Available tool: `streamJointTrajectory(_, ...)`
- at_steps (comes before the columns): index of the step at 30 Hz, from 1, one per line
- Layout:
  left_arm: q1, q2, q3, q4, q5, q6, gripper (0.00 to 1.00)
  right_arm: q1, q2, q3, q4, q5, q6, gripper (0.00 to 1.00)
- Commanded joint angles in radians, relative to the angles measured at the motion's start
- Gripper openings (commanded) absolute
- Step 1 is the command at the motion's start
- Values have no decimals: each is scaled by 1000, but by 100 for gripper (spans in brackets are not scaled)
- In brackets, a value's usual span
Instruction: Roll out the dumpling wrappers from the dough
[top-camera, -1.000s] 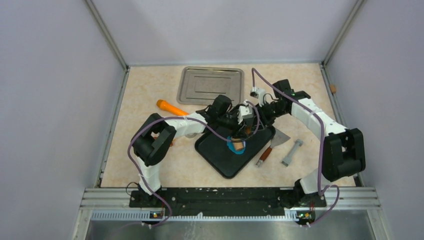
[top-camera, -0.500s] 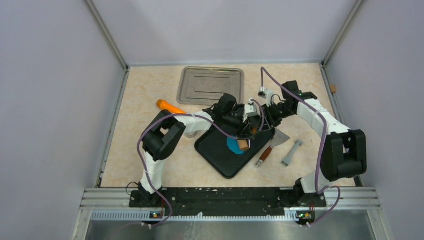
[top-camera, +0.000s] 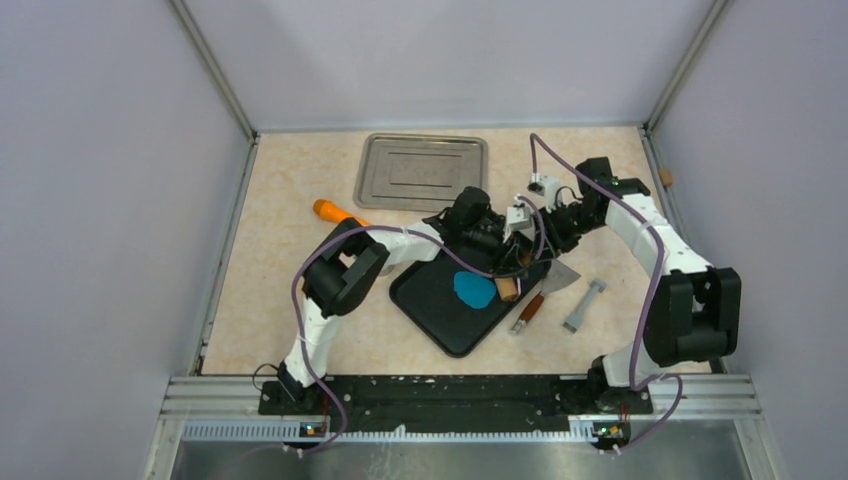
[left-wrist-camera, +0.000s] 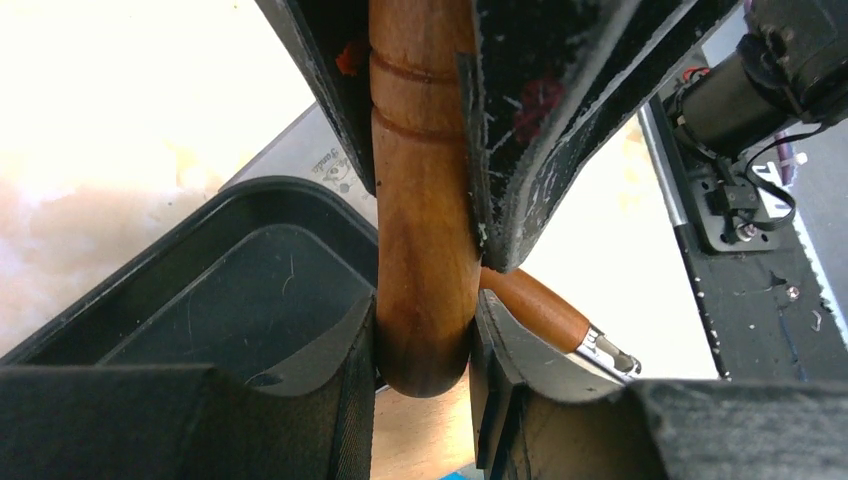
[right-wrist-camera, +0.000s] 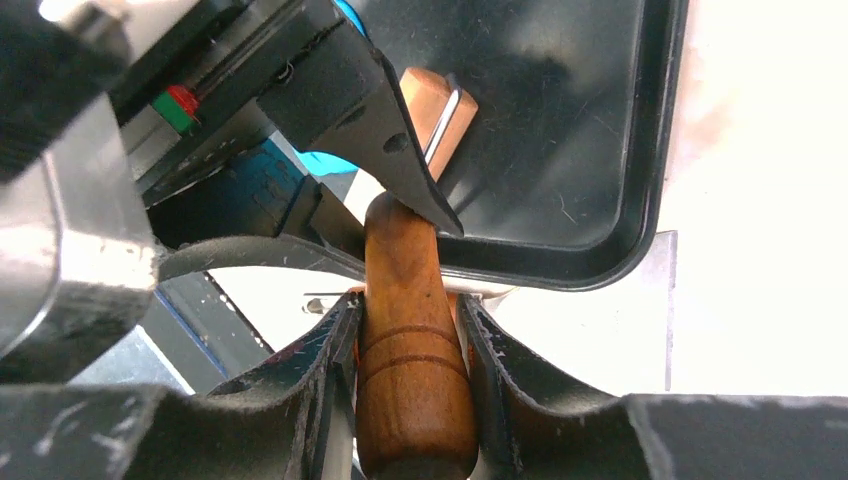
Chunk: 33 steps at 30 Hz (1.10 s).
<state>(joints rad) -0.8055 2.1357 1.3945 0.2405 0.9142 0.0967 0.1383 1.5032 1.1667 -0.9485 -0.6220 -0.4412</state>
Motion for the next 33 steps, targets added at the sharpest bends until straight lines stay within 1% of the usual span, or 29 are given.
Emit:
streamJointTrajectory(1,1,-41,84,0,-111,-131,0,23,-57,66,-153,-27,-36,0)
streamJointTrajectory(5,1,-125,59,-28,-105,-135,0,28,-78,90,-177,-114,-47,0)
streamJointTrajectory(9,3,-167,10,-65,-127,-83,0,59,-67,78,-155,-153,-72,0)
streamJointTrajectory(11,3,-174,-17,-72,-149,-57,0,73,-49,78,-130,-158,-79,0)
streamJointTrajectory(15,3,-171,-61,-50,-183,-51,0,95,-15,73,-104,-167,-101,0)
streamJointTrajectory(23,3,-165,-179,-22,-246,-15,0,141,19,-31,-19,-158,-153,0)
streamJointTrajectory(27,2,-192,-246,-56,-252,13,0,164,39,-79,11,-146,-176,0)
streamJointTrajectory(30,5,-217,-266,-126,-248,27,0,181,59,-89,23,-148,-176,0)
streamJointTrajectory(33,11,-236,-302,-136,-244,29,0,198,78,-86,44,-148,-165,0)
